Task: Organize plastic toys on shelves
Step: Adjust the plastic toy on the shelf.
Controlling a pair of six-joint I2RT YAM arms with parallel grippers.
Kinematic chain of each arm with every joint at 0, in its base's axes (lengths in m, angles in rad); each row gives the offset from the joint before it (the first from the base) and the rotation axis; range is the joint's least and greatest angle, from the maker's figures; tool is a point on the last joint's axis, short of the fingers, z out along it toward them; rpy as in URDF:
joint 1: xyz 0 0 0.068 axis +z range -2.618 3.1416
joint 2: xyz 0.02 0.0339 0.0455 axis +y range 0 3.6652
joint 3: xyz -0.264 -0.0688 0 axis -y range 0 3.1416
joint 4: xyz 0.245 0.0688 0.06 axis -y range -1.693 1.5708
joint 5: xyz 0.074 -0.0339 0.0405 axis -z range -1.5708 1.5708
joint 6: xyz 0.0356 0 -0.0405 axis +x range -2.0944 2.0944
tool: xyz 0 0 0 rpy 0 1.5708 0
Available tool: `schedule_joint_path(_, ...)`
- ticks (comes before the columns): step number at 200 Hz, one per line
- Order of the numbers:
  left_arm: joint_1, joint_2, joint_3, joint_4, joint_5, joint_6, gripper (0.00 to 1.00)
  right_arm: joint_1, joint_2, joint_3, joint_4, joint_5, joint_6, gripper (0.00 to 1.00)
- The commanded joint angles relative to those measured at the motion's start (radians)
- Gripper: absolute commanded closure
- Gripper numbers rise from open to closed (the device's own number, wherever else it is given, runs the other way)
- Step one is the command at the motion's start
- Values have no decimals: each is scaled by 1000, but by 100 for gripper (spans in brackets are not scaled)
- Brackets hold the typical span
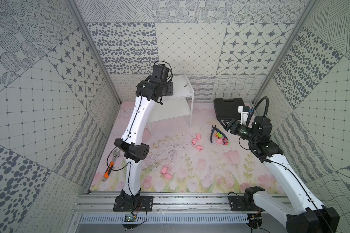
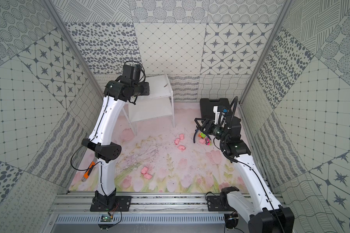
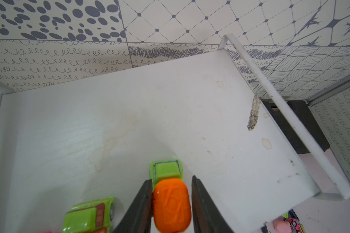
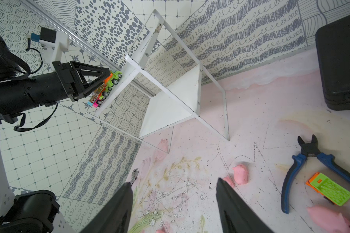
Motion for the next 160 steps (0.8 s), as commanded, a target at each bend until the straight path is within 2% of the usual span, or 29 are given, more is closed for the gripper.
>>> schedule_joint_path(1,4,-5,13,-26,-10,4,65,-4,-28,2,46,-10,2,30)
schedule_joint_path(41,0,-24,5,-51,-25,-18,66,-5,-33,1,45,-12,2,30)
schedule_joint_path(100,-30,-98,-95,-48,-112,-70,67,-5,-36,0,46,-17,5,30)
schedule_joint_path(160,-56,-110,-155,23,-168,-108,64,-5,-52,-2,36,-23,3,30)
